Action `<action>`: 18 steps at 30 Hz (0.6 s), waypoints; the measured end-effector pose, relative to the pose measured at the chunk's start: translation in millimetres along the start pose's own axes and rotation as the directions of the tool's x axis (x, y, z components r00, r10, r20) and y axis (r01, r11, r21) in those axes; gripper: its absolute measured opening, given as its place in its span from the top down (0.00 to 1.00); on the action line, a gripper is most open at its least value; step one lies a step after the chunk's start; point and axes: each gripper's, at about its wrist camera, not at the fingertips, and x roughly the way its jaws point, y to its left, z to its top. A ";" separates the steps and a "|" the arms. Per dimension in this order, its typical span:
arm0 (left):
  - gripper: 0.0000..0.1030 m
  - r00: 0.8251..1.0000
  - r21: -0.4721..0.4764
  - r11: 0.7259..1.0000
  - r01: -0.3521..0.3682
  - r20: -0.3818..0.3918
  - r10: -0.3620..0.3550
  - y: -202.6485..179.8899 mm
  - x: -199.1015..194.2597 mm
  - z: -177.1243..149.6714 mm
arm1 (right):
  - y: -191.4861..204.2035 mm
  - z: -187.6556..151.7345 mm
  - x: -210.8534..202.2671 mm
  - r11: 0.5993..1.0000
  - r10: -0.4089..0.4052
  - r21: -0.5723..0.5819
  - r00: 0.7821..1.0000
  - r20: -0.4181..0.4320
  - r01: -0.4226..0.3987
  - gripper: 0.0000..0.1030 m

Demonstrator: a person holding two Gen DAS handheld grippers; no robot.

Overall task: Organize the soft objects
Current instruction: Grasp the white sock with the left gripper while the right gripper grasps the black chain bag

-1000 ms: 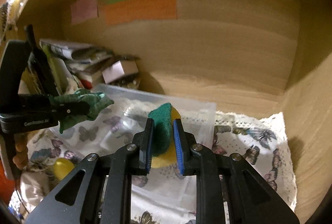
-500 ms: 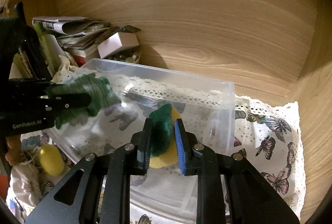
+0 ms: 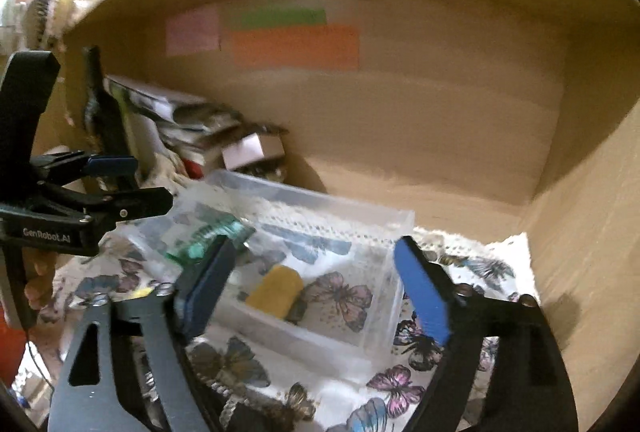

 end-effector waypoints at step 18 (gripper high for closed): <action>0.00 1.000 -0.016 1.000 0.004 -0.005 -0.004 -13.4 -56.2 -76.6 | 32.6 -70.5 -45.3 0.996 0.077 0.040 0.997 -0.026 -0.076 0.14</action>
